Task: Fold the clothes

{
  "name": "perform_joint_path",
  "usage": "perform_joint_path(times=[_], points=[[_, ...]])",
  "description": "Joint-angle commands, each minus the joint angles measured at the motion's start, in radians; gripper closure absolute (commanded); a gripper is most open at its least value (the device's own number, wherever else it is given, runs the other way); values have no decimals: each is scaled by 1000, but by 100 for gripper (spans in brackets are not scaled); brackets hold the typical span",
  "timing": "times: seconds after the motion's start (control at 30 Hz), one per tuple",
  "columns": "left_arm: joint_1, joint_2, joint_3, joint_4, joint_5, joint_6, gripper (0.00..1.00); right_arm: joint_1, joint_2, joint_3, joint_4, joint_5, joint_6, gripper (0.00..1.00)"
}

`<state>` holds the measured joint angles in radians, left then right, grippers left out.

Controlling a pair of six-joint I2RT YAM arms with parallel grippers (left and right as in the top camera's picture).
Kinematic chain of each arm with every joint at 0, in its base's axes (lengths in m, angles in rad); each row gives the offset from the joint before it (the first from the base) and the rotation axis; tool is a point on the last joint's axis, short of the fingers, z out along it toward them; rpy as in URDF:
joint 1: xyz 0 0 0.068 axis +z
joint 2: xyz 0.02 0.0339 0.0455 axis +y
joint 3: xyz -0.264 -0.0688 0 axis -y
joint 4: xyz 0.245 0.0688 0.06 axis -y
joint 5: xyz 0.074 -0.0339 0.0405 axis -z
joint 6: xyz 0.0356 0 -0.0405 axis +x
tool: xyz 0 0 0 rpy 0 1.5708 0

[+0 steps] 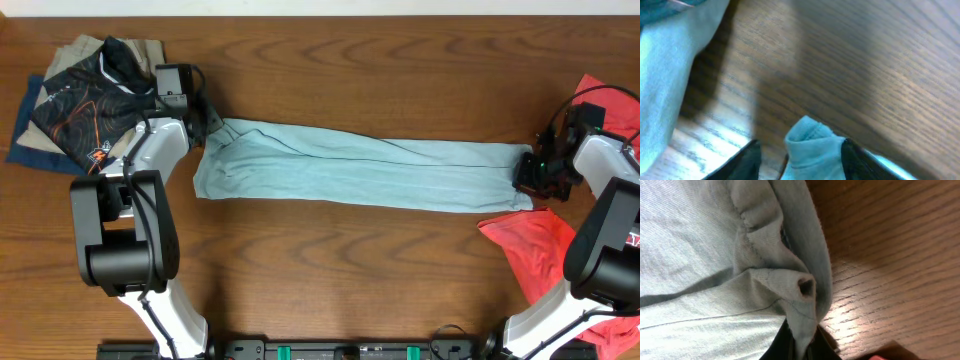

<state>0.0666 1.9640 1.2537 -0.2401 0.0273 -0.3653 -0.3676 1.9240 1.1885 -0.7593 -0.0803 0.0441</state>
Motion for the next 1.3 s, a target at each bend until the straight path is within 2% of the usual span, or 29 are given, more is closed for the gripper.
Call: perform_joint_path(times=[0.0, 0.17, 0.23, 0.33, 0.4, 0.47, 0.57, 0.6, 0.8, 0.9, 1.07, 1.27], points=[[1, 2, 14, -37, 22, 37, 34, 0, 14, -9, 6, 45, 2, 94], [0, -54, 14, -138, 29, 54, 21, -1, 14, -9, 15, -31, -68, 82], [0, -83, 14, -174, 29, 54, 18, 0, 14, -9, 15, -71, -96, 72], [0, -124, 14, -241, 32, 54, 17, 0, 14, -11, 13, -74, -98, 68], [0, -141, 14, -294, 32, 54, 17, 0, 14, -13, 12, -79, -98, 71], [0, -145, 14, -339, 32, 54, 17, 2, 14, -14, 11, -94, -99, 79], [0, -145, 14, -397, 32, 54, 17, 2, 14, -14, 16, -119, -113, 98], [0, -145, 14, -412, 32, 53, 17, 0, 14, -14, 21, -109, -113, 99], [0, -145, 14, -480, 33, 54, 16, -40, 9, 31, 15, 63, -11, 99], [0, -145, 14, -505, 34, 54, 16, -72, -4, 96, -30, 84, -4, 99], [-1, -145, 14, -511, 45, 53, 16, -80, -32, 201, -111, 84, -65, 99], [-1, -145, 13, -511, 78, 50, 16, 20, -70, 225, -163, 41, -130, 99]])
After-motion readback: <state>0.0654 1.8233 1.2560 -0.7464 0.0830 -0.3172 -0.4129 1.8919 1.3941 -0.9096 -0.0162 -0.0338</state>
